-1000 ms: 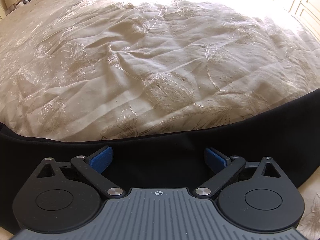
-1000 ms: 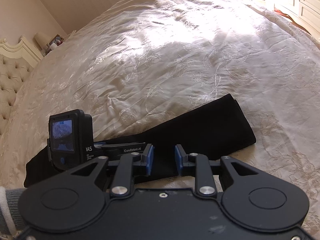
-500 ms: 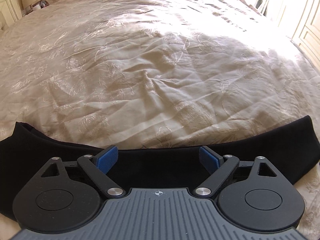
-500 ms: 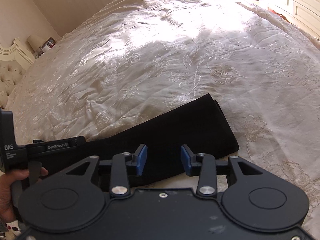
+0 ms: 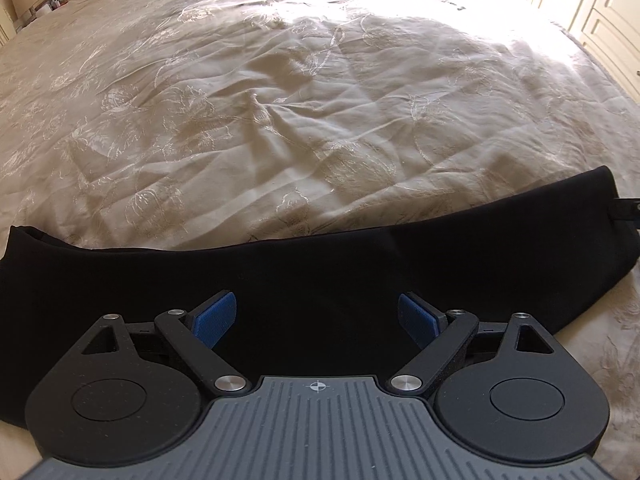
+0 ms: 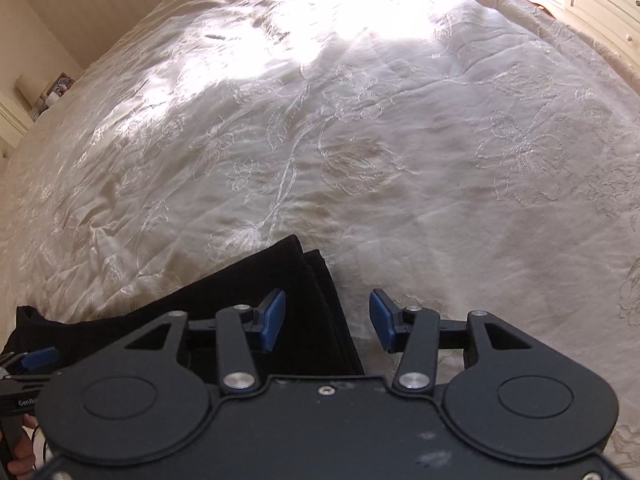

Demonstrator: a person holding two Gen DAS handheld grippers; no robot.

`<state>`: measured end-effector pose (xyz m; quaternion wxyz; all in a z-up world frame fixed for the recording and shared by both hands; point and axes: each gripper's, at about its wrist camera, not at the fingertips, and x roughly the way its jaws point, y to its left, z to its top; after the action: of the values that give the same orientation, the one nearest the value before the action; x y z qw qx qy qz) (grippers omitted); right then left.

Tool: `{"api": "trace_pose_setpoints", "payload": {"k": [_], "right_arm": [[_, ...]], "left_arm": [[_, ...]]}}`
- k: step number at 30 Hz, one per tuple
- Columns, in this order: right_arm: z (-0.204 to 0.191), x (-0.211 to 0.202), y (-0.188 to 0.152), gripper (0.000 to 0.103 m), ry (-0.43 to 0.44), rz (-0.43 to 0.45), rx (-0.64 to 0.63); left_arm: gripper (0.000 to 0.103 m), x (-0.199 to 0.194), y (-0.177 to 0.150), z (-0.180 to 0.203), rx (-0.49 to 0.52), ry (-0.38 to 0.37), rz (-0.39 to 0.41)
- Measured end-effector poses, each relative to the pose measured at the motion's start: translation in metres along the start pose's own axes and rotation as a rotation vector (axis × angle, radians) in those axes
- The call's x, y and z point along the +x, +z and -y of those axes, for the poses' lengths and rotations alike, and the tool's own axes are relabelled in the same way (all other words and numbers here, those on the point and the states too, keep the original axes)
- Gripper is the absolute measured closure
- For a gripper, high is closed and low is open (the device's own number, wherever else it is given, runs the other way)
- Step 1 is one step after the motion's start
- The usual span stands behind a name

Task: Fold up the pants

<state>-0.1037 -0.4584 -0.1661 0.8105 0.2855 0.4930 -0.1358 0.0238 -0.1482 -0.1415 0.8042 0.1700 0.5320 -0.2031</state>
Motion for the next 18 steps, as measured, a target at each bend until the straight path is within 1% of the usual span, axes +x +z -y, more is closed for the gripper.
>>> {"api": "trace_pose_setpoints", "payload": {"k": [2, 4, 5, 7, 8, 9, 10, 11, 12, 15, 18], "right_arm": [[0.004, 0.011, -0.002, 0.051, 0.047, -0.037, -0.021], [0.007, 0.018, -0.003, 0.05, 0.081, -0.053, -0.021], [0.01, 0.02, -0.002, 0.048, 0.105, -0.063, -0.005], [0.014, 0.021, 0.0, 0.048, 0.143, -0.085, 0.038], [0.016, 0.02, 0.003, 0.052, 0.153, -0.095, 0.056], [0.018, 0.019, 0.004, 0.059, 0.167, -0.102, 0.06], [0.02, 0.016, 0.005, 0.071, 0.185, -0.104, 0.062], [0.023, 0.013, 0.005, 0.086, 0.22, -0.104, 0.079], [0.023, 0.008, 0.005, 0.087, 0.237, -0.091, 0.09], [0.015, -0.012, 0.006, 0.087, 0.252, -0.057, 0.063], [0.001, -0.028, 0.007, 0.088, 0.275, -0.025, 0.048]], "left_arm": [[0.014, 0.003, 0.0, 0.002, 0.006, 0.003, -0.012], [0.014, 0.007, 0.001, 0.002, 0.007, 0.006, -0.021], [0.014, 0.009, 0.001, 0.003, 0.009, 0.007, -0.025], [0.014, 0.013, 0.004, 0.005, 0.018, 0.013, -0.028], [0.014, 0.016, 0.005, 0.007, 0.024, 0.02, -0.029], [0.014, 0.018, 0.007, 0.008, 0.028, 0.025, -0.029], [0.014, 0.021, 0.009, 0.009, 0.029, 0.028, -0.028], [0.014, 0.023, 0.012, 0.011, 0.029, 0.027, -0.027], [0.014, 0.026, 0.015, 0.012, 0.029, 0.029, -0.026], [0.014, 0.036, 0.023, 0.015, 0.031, 0.033, -0.029], [0.013, 0.048, 0.029, 0.015, 0.01, 0.029, -0.056]]}}
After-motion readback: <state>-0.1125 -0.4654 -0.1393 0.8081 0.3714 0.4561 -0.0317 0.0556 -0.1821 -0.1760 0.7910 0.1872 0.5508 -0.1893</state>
